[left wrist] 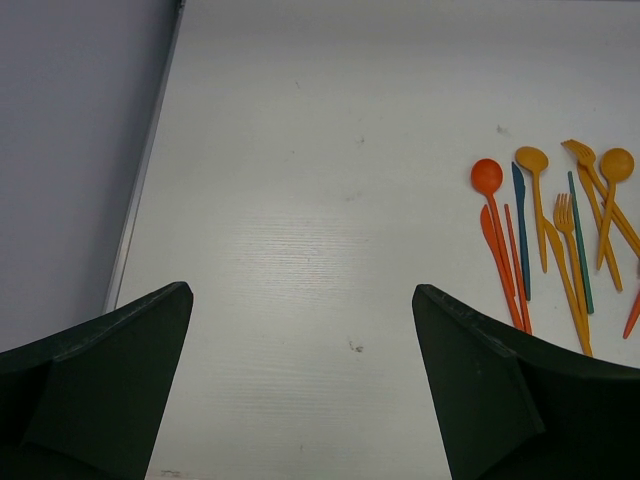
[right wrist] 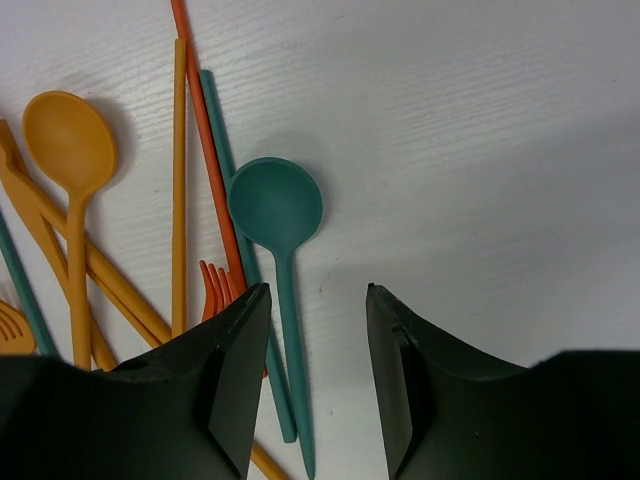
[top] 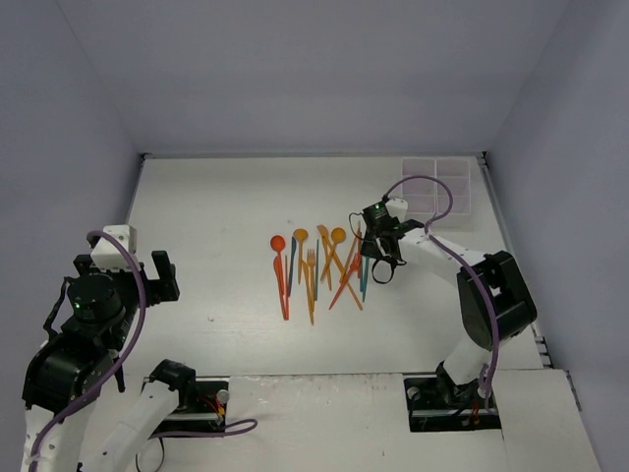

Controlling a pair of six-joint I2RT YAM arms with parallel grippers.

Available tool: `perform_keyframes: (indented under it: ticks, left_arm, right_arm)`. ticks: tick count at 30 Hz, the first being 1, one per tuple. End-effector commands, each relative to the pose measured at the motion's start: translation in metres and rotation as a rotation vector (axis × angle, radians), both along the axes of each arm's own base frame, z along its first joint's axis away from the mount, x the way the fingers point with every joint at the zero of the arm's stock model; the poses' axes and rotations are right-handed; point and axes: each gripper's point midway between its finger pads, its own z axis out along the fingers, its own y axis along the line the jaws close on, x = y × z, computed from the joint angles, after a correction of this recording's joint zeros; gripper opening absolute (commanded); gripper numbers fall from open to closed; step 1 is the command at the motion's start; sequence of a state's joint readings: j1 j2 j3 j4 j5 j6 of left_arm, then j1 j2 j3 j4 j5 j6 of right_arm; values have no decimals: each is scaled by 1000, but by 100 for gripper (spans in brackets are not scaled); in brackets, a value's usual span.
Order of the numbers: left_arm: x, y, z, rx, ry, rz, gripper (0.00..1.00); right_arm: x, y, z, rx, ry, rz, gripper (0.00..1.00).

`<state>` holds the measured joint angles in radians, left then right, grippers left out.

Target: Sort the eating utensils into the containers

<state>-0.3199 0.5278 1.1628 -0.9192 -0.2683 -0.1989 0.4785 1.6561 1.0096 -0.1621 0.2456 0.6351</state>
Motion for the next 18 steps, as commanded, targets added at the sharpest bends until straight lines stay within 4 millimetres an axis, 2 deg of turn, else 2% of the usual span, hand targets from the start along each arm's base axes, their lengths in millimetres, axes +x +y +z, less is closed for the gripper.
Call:
perform_keyframes:
  ticks: [1, 7, 11, 18]
  left_arm:
    - [6, -5, 2, -22, -10, -9, 90]
    - [6, -7, -2, -27, 0, -16, 90]
    - [5, -7, -2, -31, -1, -17, 90]
    - [3, -6, -4, -26, 8, -14, 90]
  right_arm:
    - [10, 14, -2, 24, -25, 2, 37]
    - [8, 19, -16, 12, 6, 19, 36]
    - [4, 15, -25, -9, 23, 10, 34]
    - [1, 9, -35, -38, 41, 4, 22]
